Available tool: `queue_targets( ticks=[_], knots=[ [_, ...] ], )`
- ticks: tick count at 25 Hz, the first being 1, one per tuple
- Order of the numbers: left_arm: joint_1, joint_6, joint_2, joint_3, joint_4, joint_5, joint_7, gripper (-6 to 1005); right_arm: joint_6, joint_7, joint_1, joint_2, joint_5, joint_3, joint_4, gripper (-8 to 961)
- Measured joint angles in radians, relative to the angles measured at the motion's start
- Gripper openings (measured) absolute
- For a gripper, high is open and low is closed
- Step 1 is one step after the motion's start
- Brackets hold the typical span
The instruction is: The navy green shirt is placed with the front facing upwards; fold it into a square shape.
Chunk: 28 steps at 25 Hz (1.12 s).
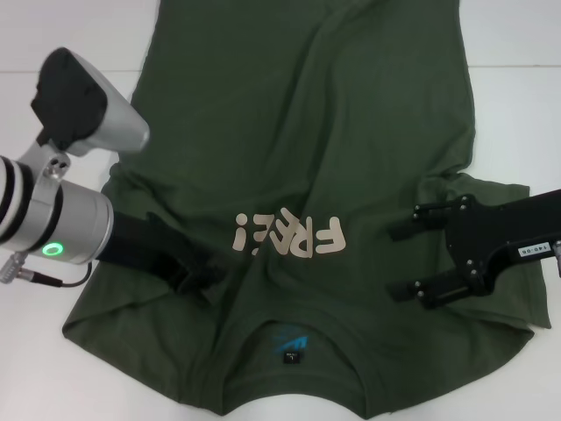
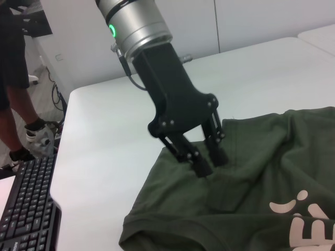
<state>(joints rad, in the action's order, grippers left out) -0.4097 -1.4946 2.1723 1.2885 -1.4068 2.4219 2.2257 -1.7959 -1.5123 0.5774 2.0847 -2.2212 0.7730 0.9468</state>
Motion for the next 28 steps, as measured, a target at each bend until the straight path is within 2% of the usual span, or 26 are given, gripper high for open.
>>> queue_targets(
  ticks=[3, 8, 11, 16, 23, 28],
  knots=[
    [0.002, 0.007, 0.0, -0.028, -0.001, -0.008, 0.022, 211, -0.005, 0.003, -0.001, -0.001, 0.0, 0.0, 0.001, 882],
    [-0.007, 0.046, -0.007, -0.123, 0.005, 0.051, 0.1, 447, -0.013, 0.007, -0.006, -0.002, -0.001, 0.0, 0.001, 882],
    [-0.032, 0.066, -0.008, -0.159, 0.021, 0.14, 0.173, 523, -0.015, 0.009, -0.007, -0.003, -0.002, 0.0, 0.001, 882],
    [-0.096, 0.095, -0.008, -0.161, 0.081, 0.291, 0.323, 649, -0.019, 0.01, 0.001, -0.003, -0.007, 0.003, 0.001, 882],
    [-0.118, 0.109, -0.007, -0.124, 0.092, 0.409, 0.455, 642, -0.016, 0.017, 0.01, -0.003, -0.009, 0.011, 0.001, 882],
    [-0.122, 0.092, -0.009, -0.127, 0.088, 0.432, 0.476, 643, -0.023, 0.012, 0.012, -0.006, -0.009, 0.017, 0.001, 882]
  ],
)
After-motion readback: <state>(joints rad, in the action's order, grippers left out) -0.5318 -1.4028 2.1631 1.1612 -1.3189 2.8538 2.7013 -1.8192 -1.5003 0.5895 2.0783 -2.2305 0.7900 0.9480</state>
